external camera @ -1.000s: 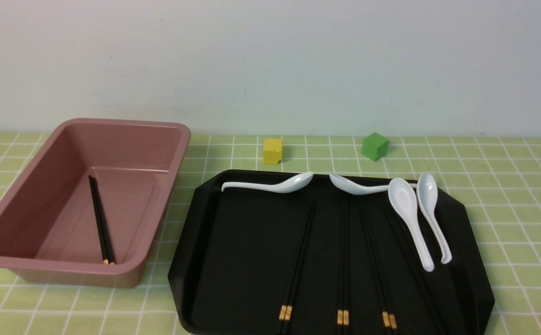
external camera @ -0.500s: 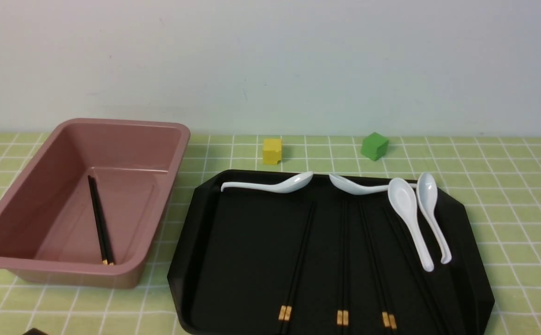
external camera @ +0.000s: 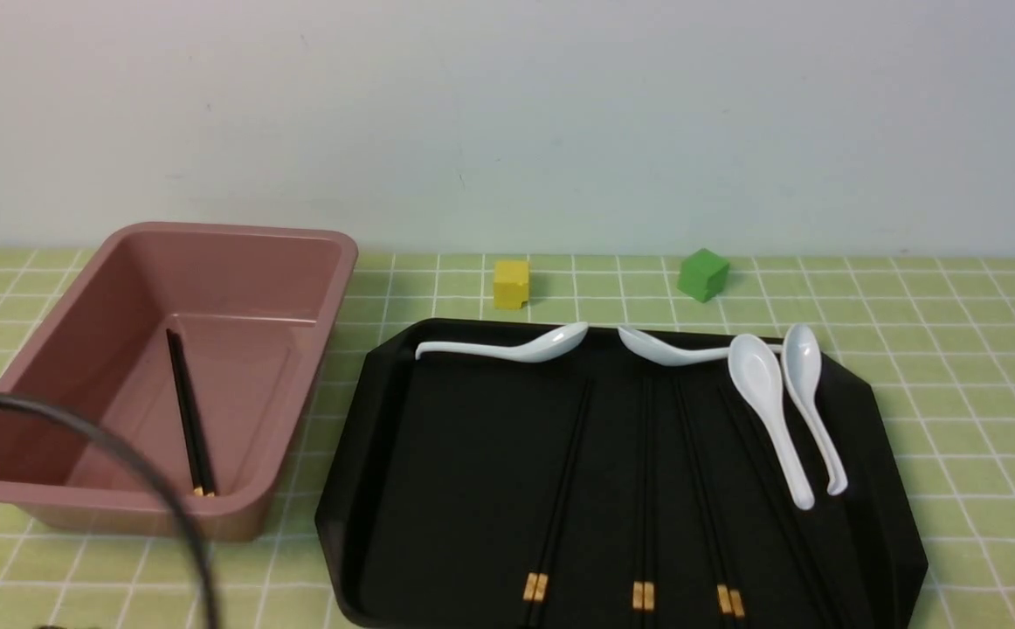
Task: On green tablecloth take chopsticks from black tray and put them in box.
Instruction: 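Reach over to the black tray and grasp a pair of chopsticks with the left gripper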
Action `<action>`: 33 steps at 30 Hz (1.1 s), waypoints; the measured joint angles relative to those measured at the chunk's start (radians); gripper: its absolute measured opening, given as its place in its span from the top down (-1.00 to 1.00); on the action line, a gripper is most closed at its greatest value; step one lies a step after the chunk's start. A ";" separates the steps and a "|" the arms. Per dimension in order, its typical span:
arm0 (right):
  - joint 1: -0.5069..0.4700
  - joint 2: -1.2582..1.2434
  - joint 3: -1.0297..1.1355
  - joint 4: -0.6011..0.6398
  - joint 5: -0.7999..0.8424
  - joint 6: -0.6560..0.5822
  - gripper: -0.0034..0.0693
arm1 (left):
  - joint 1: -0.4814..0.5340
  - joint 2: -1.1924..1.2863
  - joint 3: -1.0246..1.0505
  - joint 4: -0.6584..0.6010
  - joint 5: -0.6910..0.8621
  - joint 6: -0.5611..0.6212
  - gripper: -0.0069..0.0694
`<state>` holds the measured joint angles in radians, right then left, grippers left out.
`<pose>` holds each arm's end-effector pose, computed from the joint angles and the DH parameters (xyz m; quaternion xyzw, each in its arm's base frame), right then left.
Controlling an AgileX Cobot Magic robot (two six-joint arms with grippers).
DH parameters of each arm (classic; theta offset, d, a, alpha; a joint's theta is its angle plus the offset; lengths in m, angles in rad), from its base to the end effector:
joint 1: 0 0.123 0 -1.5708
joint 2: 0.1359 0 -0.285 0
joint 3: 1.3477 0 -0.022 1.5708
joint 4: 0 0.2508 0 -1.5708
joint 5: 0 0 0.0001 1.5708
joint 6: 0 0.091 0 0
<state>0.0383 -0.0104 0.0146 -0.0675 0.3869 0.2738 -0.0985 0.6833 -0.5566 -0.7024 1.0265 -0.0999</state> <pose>0.0522 -0.0003 0.1741 0.0771 0.8020 0.0635 0.5889 0.0961 -0.0601 0.2820 -0.0996 0.9091 -0.3511 0.2007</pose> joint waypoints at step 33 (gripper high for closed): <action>0.000 0.000 0.000 0.000 0.000 0.000 0.25 | -0.656 1.285 -0.920 0.771 -0.107 -0.487 -0.07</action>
<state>0.0383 -0.0104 0.0146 -0.0675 0.3869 0.2738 -0.7547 1.9678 -1.4762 0.0689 0.9190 -0.5871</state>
